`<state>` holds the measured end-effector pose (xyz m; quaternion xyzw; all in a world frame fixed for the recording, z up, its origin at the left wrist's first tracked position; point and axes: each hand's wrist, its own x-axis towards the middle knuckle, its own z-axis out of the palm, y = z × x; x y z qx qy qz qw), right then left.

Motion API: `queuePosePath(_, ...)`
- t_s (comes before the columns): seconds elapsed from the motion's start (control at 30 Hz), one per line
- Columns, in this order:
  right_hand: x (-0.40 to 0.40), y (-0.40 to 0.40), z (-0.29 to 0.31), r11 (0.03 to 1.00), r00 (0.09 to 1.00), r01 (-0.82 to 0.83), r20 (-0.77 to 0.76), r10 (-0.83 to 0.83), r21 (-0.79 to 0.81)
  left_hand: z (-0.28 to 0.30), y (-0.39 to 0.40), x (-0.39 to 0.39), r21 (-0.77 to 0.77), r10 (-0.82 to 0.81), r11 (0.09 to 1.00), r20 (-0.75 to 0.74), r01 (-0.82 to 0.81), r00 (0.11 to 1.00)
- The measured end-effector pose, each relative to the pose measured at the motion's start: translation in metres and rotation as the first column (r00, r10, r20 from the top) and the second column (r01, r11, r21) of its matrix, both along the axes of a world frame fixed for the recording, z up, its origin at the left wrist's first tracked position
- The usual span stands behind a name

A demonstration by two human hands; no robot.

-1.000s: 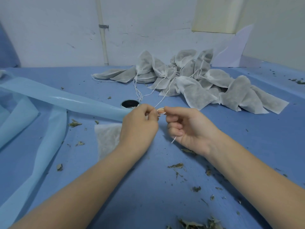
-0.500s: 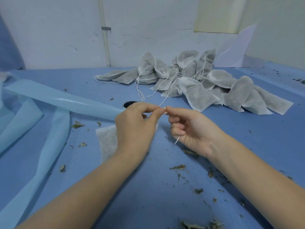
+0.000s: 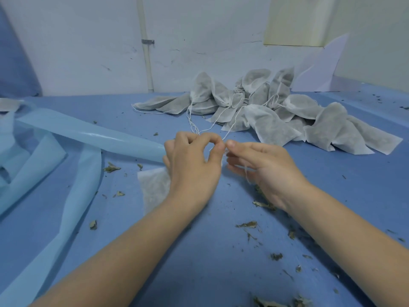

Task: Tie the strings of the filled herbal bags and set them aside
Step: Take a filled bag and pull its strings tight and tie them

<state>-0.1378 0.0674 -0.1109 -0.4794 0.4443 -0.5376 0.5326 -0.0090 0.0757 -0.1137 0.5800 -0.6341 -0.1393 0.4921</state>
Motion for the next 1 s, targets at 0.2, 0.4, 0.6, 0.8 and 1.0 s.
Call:
queuePosePath(0.2, 0.022, 0.002, 0.000, 0.996, 0.989, -0.076, 0.127, 0.080, -0.041, 0.014, 0.001, -0.002, 0.127, -0.058, 0.988, -0.236, 0.090, 0.970)
queuePosePath(0.4, 0.027, 0.000, -0.001, 0.986, 0.990, 0.084, -0.103, -0.099, -0.142, 0.017, 0.002, 0.003, 0.028, 0.052, 0.998, -0.153, -0.048, 0.987)
queuePosePath(0.6, 0.025, -0.005, 0.002, 0.952, 0.964, 0.134, -0.188, -0.190, -0.276, 0.022, -0.002, 0.008, -0.023, 0.141, 0.988, -0.228, -0.150, 0.963)
queuePosePath(0.8, 0.018, -0.005, -0.001, 0.901, 0.946, 0.270, -0.081, -0.314, -0.339, 0.020, 0.000, 0.009, -0.108, 0.033, 0.993, -0.127, -0.047, 0.991)
queuePosePath(1.0, 0.018, -0.005, 0.005, 0.888, 0.891, 0.418, 0.274, -0.361, -0.190, 0.010, 0.004, 0.004, -0.119, 0.067, 0.991, 0.004, -0.067, 0.998)
